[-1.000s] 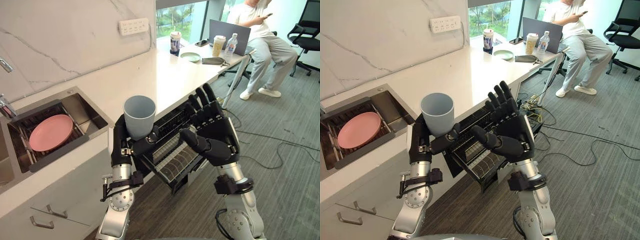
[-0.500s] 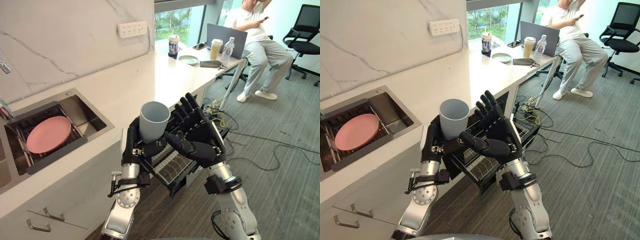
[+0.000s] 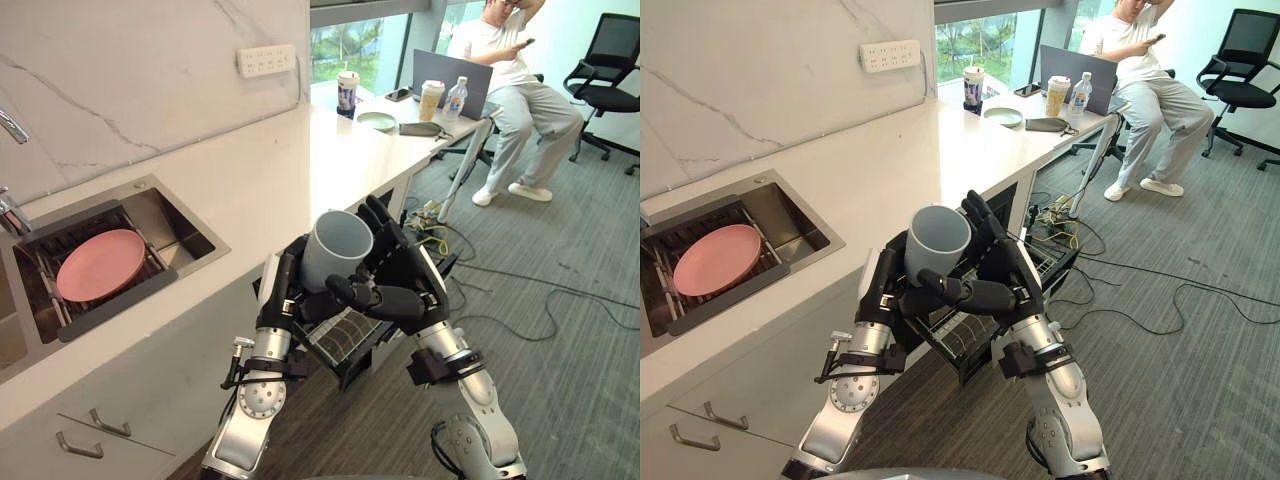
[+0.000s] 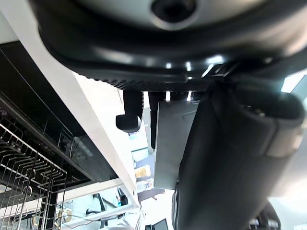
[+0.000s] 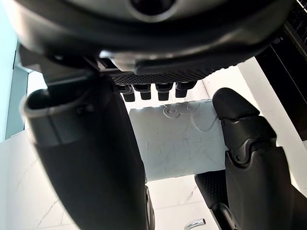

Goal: Walk over to the sink, pick up the cup, carry it to the dishwasher, place the cup inside the dishwasher, then close the dishwasher door

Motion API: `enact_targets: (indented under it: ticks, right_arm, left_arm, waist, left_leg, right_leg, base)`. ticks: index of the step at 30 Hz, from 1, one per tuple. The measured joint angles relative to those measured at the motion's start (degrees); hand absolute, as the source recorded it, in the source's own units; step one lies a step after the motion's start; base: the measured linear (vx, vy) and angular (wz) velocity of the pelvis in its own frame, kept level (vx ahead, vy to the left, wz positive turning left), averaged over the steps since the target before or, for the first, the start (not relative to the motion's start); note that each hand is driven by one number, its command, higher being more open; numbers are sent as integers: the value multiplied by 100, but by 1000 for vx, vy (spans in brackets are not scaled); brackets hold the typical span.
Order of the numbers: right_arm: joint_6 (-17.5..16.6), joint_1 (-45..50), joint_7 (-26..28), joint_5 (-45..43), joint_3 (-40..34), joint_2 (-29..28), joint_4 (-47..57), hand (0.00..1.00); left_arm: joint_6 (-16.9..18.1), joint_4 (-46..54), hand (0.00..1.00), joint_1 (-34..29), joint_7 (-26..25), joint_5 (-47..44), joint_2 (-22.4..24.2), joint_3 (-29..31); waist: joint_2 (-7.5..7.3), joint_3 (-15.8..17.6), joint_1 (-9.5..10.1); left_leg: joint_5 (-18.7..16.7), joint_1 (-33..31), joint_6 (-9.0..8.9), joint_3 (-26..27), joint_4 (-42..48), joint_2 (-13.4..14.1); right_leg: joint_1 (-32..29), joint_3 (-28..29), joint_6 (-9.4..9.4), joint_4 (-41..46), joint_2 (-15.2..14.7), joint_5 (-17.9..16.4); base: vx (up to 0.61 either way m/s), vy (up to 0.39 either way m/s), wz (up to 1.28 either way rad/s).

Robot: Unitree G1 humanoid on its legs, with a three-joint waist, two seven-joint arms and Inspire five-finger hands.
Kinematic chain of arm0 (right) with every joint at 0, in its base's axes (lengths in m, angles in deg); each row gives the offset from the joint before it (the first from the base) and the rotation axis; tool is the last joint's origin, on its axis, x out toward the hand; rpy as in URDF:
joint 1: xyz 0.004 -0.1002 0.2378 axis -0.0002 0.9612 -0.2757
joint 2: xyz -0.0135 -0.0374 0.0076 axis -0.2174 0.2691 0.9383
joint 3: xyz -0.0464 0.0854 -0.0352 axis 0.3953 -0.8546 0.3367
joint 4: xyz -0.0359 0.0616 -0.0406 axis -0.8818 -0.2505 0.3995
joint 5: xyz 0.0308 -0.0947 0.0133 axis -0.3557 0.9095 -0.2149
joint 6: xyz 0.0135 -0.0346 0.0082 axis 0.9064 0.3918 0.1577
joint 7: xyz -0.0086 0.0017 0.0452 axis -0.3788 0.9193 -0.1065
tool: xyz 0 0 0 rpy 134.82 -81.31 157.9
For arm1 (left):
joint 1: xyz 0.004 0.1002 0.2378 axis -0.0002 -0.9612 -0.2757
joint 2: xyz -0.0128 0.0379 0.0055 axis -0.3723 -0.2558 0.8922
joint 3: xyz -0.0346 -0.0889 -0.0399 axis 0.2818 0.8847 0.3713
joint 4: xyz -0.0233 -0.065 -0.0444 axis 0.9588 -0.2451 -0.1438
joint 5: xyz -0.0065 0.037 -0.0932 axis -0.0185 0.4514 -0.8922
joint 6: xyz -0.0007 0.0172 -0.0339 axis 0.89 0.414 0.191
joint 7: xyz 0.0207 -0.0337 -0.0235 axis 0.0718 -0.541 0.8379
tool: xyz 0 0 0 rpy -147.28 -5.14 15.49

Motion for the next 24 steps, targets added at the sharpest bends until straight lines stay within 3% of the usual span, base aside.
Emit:
enact_targets:
  ticks: [5, 6, 24]
  right_arm:
    - [14, -8, -37, -5, 30, 4, -21, 100]
    - [16, -8, -41, -5, 33, 3, -26, 0]
    - [54, -112, -276, 26, -178, 43, -60, 0]
  left_arm:
    - [14, 0, 0, 0, 87, 81, -22, -89]
    - [14, 0, 0, 0, 95, 84, -31, -91]
    - [6, 34, 0, -50, 52, -17, -96, -187]
  waist:
    - [-1, -18, -29]
    - [-1, -20, -32]
    - [-13, -42, -121]
  left_leg:
    - [32, 13, 1, -1, -63, -8]
    - [35, 16, 1, -1, -70, -9]
    - [90, 59, 14, -6, -159, -33]
  right_leg:
    - [-9, -3, 0, 0, 1, 1]
    - [-10, -4, 0, 0, 1, 1]
    - [-4, -11, 7, 2, -13, 8]
  base:
    - [0, 0, 0]
    - [0, 0, 0]
    - [0, 0, 0]
